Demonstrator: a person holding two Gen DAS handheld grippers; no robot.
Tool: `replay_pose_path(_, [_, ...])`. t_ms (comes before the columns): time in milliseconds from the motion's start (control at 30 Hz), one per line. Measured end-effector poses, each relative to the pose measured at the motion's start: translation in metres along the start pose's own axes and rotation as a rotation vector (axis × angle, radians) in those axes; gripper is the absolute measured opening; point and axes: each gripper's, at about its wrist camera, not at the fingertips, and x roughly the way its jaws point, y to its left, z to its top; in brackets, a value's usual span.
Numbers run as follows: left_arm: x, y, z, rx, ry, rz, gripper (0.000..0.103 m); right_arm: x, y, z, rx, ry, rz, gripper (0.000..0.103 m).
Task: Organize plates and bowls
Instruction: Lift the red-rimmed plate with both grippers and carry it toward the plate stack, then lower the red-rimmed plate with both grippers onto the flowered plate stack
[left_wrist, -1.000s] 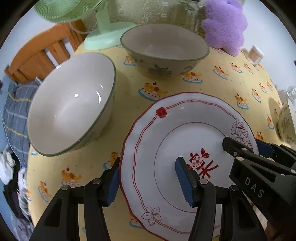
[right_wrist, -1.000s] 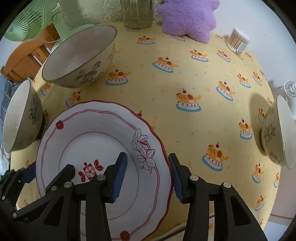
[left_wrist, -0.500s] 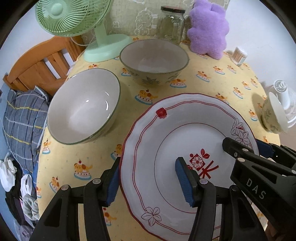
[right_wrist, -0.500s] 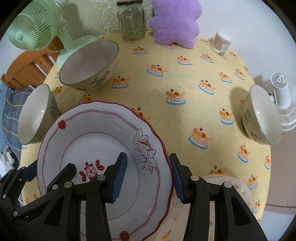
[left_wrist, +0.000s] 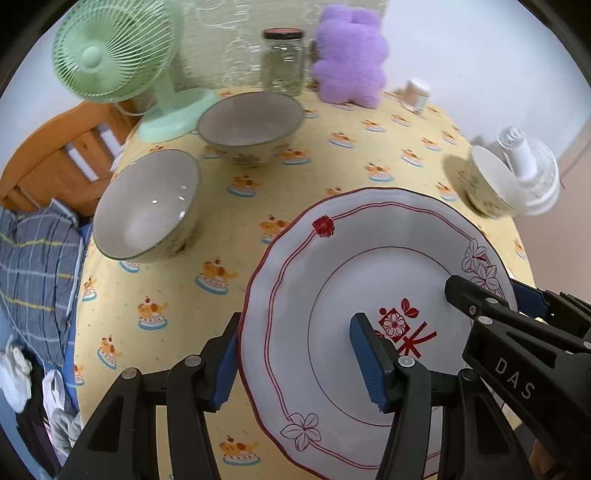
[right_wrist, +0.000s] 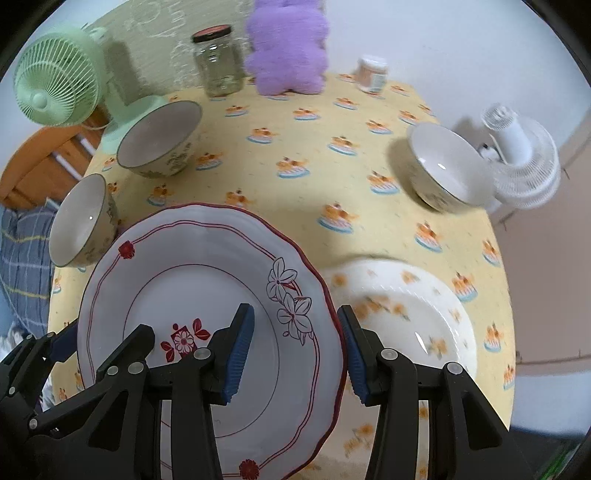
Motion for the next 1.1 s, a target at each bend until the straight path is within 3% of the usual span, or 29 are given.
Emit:
replay_pose_path(433, [0.0, -0.059, -0.023, 0.095, 0.029, -0.022, 0.059, -0.009, -0.058, -0.04, 0.097, 0.014, -0.023, 0.05])
replay_pose_path(833, [0.019, -0.12, -0.029, 0.051, 0.082, -0.018, 0.059, 0.006, -0.12, -0.045, 0.061, 0.062, -0.018, 0.05])
replay_pose_path(1100, [0.035, -0.139, -0.031, 0.001, 0.111, -0.016, 0.059, 0.021, -0.144, -0.042, 0.019, 0.094, -0.007, 0.05])
